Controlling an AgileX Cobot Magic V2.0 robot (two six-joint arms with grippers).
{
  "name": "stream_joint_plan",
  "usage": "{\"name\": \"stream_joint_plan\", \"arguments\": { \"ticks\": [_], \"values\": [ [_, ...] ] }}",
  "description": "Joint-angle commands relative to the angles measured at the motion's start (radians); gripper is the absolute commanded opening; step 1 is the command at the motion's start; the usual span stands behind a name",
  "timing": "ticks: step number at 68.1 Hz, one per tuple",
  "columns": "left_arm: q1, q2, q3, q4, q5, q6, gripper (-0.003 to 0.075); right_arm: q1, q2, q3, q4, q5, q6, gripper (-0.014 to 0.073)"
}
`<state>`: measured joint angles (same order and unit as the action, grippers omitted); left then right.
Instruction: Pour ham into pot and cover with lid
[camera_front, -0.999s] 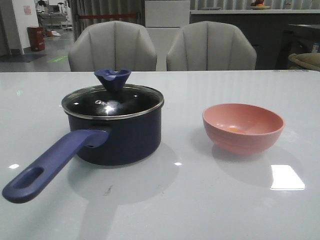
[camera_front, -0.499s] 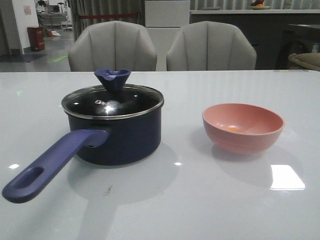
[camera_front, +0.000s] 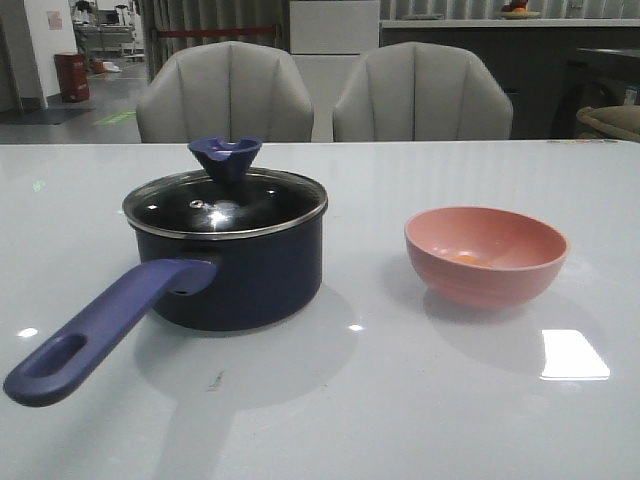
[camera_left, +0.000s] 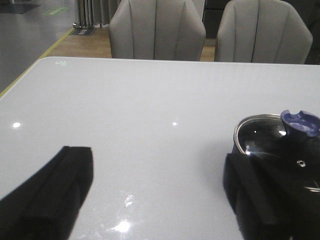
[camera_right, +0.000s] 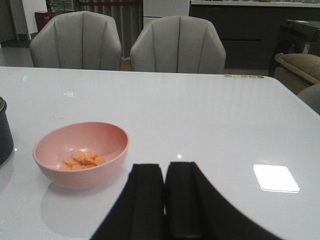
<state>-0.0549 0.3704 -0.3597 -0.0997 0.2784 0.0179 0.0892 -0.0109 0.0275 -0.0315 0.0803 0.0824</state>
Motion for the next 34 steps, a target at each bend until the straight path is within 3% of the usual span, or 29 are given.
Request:
{"name": "stream_joint_plan", "arguments": {
  "ticks": [1,18,34],
  "values": [
    [0.002,0.061,-0.083,-0.011,-0.01,-0.005,0.0664,-0.005,-0.019,-0.006,-0.014,-0.08,-0.006,0.0147],
    [-0.047,0.32,-0.348,-0.011,0.236,-0.005,0.0657,-0.005,-0.019,-0.006,-0.014,-0.08,-0.006,0.0147],
    [-0.115,0.606,-0.586,-0.047,0.336,-0.005,0.0657,-0.005,-0.019,-0.006,-0.014,-0.08,-0.006,0.0147]
  ]
}}
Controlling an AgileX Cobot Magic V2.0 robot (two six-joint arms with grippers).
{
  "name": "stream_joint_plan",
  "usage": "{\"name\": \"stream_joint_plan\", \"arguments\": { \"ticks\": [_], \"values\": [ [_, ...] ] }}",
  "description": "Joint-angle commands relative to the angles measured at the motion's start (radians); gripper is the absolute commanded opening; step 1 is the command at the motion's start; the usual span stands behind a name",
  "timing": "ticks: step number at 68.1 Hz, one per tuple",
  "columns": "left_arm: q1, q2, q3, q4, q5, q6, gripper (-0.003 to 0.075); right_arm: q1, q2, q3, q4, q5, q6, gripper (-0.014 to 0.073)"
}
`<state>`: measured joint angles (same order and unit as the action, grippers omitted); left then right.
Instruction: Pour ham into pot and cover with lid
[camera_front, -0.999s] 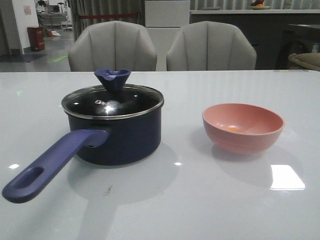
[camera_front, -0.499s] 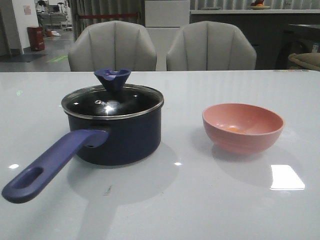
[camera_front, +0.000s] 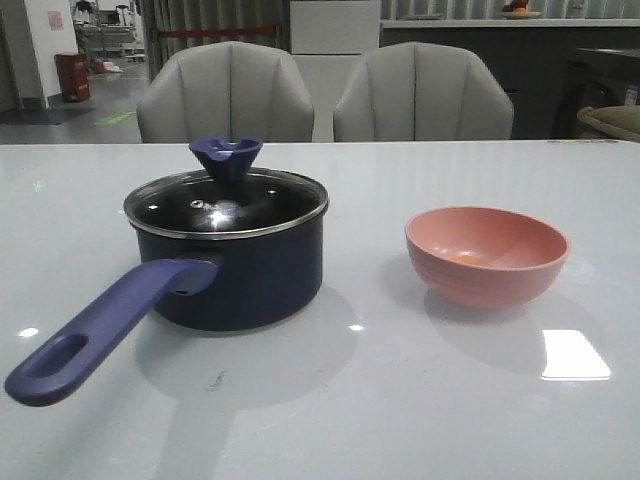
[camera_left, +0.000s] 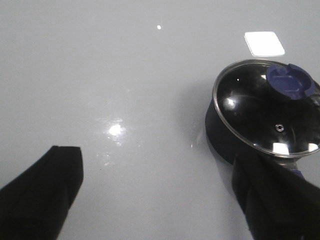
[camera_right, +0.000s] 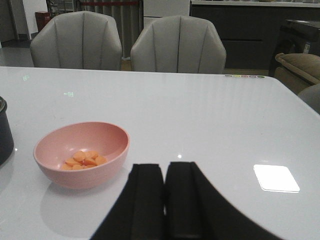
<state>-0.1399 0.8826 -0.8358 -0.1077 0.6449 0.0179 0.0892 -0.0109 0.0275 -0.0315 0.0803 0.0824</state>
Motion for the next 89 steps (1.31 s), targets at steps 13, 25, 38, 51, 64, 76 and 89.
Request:
{"name": "stream_joint_plan", "arguments": {
  "ticks": [13,25,38,51,64,76,89],
  "values": [
    [-0.156,0.311,-0.298,-0.054,-0.025,-0.043,0.0656,-0.005,-0.019,-0.006,-0.014,-0.08,-0.006,0.0147],
    [-0.293,0.519,-0.484,0.088,0.037,-0.182,0.0657,-0.005,-0.019,-0.006,-0.014,-0.08,-0.006,0.0147],
    [-0.403,0.711,-0.673,0.226,0.143,-0.306,0.0656,-0.005,-0.019,-0.006,-0.014,-0.08,-0.006,0.0147],
    [-0.425,0.882,-0.875,0.243,0.344,-0.348,0.0657,-0.005,-0.019,-0.006,-0.014,-0.08,-0.006,0.0147],
    [-0.423,0.997,-1.026,0.246,0.469,-0.354,0.0656,-0.005,-0.019,-0.006,-0.014,-0.08,-0.006,0.0147],
    [-0.423,1.06,-1.09,0.233,0.544,-0.354,0.0657,-0.005,-0.02,-0.006,-0.014,-0.08,-0.006,0.0147],
    [-0.423,1.088,-1.099,0.227,0.558,-0.36,0.0656,-0.005,-0.02,-0.006,-0.014,-0.08,-0.006,0.0147]
  ]
}}
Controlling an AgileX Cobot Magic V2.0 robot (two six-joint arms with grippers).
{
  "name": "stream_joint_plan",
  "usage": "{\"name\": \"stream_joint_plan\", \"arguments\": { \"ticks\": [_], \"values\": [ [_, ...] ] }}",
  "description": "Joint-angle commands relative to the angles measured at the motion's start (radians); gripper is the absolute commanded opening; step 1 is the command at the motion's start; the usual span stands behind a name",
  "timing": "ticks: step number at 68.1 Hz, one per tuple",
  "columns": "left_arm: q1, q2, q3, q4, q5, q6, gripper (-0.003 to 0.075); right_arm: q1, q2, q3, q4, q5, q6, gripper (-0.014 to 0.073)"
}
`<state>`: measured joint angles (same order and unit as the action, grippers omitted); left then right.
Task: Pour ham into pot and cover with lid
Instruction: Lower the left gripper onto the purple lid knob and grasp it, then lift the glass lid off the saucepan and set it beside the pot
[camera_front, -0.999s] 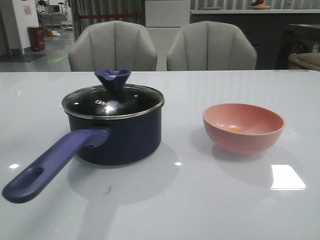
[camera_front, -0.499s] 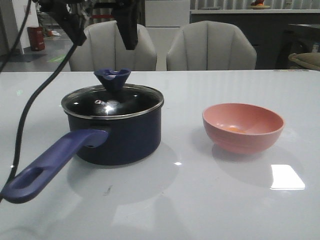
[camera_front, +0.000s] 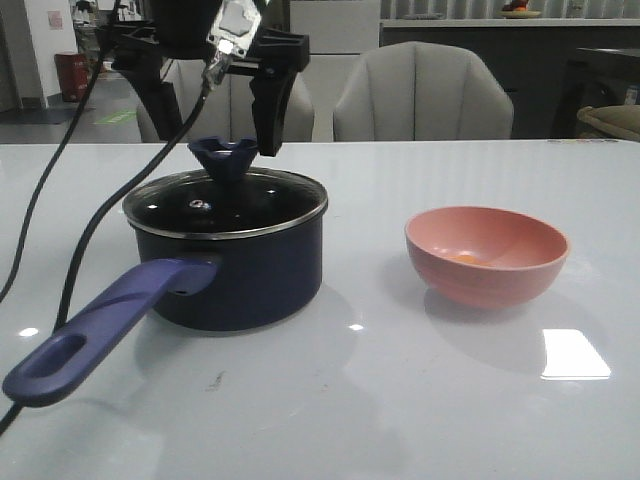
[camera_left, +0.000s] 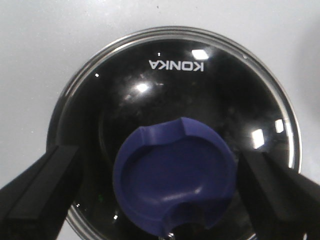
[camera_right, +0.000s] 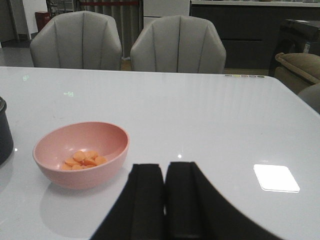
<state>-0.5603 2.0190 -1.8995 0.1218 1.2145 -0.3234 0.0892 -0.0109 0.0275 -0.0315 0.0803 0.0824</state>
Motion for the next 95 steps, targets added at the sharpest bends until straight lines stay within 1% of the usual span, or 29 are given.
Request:
{"name": "stream_joint_plan", "arguments": {
  "ticks": [1,12,15,20,27,34,41,51,58,70,86,95],
  "values": [
    [-0.003,-0.047,-0.035,-0.005,-0.012,-0.02,0.0656,-0.005,-0.02,-0.006,-0.014,-0.08,-0.006,0.0147],
    [-0.003,-0.044,-0.035,-0.023,-0.027,-0.029,0.0654,-0.005,-0.02,-0.006,-0.014,-0.08,-0.006,0.0147],
    [-0.003,-0.044,-0.035,-0.023,-0.031,-0.029,0.0642,-0.005,-0.02,-0.006,-0.014,-0.08,-0.006,0.0147],
    [-0.003,-0.044,-0.035,-0.023,-0.031,-0.031,0.059,-0.005,-0.02,-0.006,-0.014,-0.08,-0.006,0.0147],
    [-0.003,-0.042,-0.035,-0.023,-0.03,-0.038,0.0477,-0.005,-0.02,-0.006,-0.014,-0.08,-0.006,0.0147],
    [-0.003,-0.042,-0.035,-0.023,-0.028,-0.038,0.0382,-0.005,-0.02,-0.006,-0.014,-0.08,-0.006,0.0147],
    [-0.003,-0.042,-0.035,-0.024,-0.028,-0.038,0.0329,-0.005,-0.02,-0.006,-0.014,-0.08,-0.006,0.0147],
    [-0.003,-0.042,-0.035,-0.032,-0.03,-0.038,0.0279,-0.005,-0.02,-0.006,-0.014,-0.08,-0.006,0.0147],
    [-0.003,-0.042,-0.035,-0.032,-0.037,-0.038,0.0257,-0.005,-0.02,-0.006,-0.014,-0.08,-0.006,0.0147],
    [-0.003,-0.042,-0.061,-0.032,-0.047,-0.038,0.0257,-0.005,-0.02,-0.006,-0.014,-0.08,-0.006,0.0147],
    [-0.001,-0.056,-0.106,-0.032,-0.018,-0.035,0.0258,-0.005,-0.02,-0.006,-0.014,-0.08,-0.006,0.0147],
    [0.001,-0.063,-0.108,0.019,0.007,-0.028,0.0257,-0.005,-0.02,-0.006,-0.014,-0.08,-0.006,0.0147]
  ]
}}
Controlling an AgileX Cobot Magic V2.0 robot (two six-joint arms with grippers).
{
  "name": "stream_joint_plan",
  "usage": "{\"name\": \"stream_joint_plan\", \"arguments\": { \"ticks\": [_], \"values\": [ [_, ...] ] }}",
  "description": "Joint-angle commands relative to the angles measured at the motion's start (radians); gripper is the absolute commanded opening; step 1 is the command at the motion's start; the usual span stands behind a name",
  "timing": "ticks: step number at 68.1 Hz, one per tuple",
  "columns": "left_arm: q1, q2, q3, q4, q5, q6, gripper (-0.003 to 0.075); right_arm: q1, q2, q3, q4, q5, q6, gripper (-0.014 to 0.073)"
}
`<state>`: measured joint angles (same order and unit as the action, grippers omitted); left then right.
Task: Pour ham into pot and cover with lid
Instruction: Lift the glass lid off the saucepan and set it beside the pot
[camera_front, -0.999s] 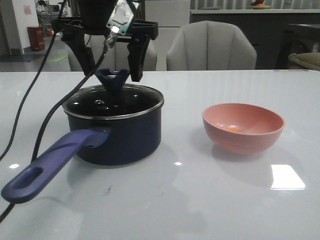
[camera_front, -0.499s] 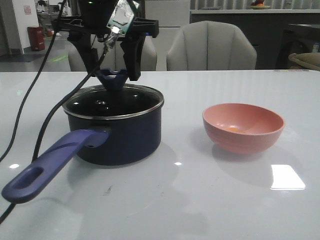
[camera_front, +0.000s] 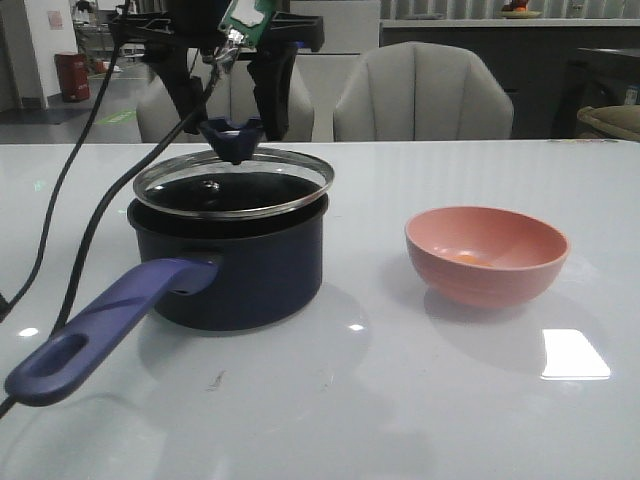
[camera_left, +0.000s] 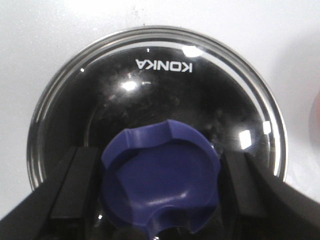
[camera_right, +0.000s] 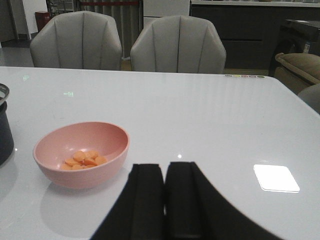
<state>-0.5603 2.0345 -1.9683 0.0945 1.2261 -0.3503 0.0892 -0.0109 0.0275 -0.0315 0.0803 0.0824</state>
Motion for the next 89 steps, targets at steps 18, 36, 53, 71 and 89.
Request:
{"name": "stream_joint_plan", "arguments": {
  "ticks": [18,36,53,71,89],
  "values": [
    [0.078,-0.136,-0.039,0.051,0.04,0.085,0.0257,-0.005,-0.02,-0.006,-0.014,-0.08,-0.006,0.0147],
    [0.261,-0.22,0.028,0.004,0.04,0.187,0.0257,-0.005,-0.02,-0.006,-0.014,-0.08,-0.006,0.0147],
    [0.462,-0.255,0.257,-0.001,-0.038,0.245,0.0257,-0.005,-0.02,-0.006,-0.014,-0.08,-0.006,0.0147],
    [0.579,-0.256,0.538,-0.094,-0.28,0.263,0.0257,-0.005,-0.02,-0.006,-0.014,-0.08,-0.006,0.0147],
    [0.583,-0.249,0.696,-0.094,-0.43,0.263,0.026,-0.005,-0.02,-0.006,-0.014,-0.08,-0.006,0.0147]
  ]
}}
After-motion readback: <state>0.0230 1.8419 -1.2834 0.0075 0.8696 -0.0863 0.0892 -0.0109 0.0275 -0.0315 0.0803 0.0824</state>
